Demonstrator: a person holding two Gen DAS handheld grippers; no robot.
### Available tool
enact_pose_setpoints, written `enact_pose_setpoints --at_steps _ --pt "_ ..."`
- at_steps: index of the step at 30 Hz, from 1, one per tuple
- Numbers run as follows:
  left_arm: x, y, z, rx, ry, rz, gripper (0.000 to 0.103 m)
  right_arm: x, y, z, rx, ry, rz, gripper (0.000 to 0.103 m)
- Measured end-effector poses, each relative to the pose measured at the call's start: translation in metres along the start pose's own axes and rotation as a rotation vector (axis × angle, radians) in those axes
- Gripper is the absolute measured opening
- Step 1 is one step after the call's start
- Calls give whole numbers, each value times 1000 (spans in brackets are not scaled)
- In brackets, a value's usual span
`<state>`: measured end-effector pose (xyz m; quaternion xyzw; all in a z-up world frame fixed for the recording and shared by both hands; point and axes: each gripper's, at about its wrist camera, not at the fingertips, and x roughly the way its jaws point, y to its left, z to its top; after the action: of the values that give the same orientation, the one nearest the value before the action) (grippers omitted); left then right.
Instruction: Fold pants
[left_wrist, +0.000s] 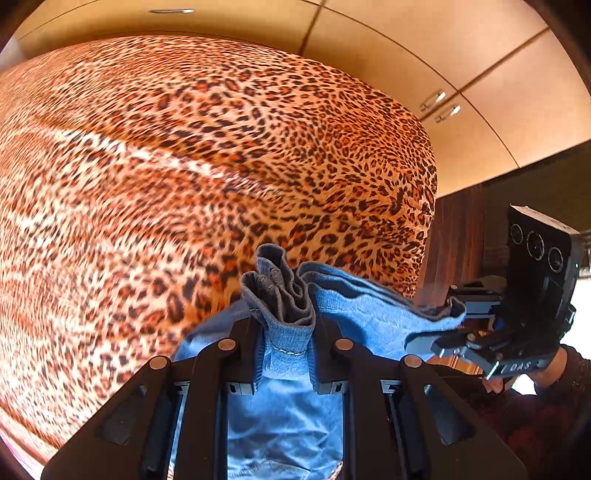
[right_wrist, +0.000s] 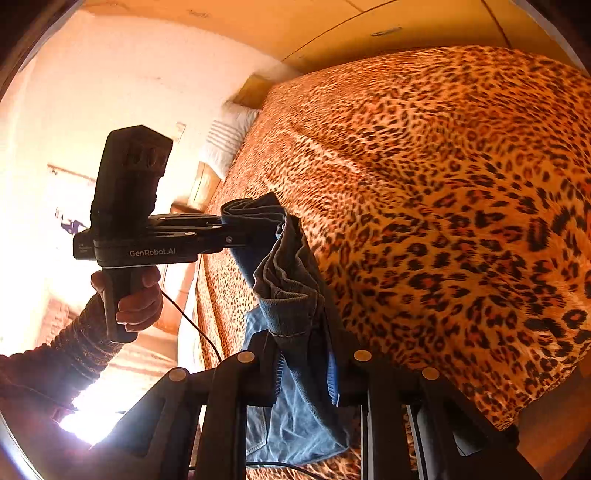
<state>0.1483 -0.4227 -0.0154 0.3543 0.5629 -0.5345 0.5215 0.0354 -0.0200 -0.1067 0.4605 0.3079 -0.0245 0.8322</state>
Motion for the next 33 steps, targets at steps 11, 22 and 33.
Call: enact_pose_setpoints --at_steps 11,22,33 --pt "9 63 -143 -378 38 72 24 87 93 -66 -376 389 -23 22" --pt "-20 76 -305 -950 -115 80 52 140 131 -110 -688 741 -17 52" --pt "54 -28 -336 -1552 -323 -176 58 187 110 18 -748 808 55 58"
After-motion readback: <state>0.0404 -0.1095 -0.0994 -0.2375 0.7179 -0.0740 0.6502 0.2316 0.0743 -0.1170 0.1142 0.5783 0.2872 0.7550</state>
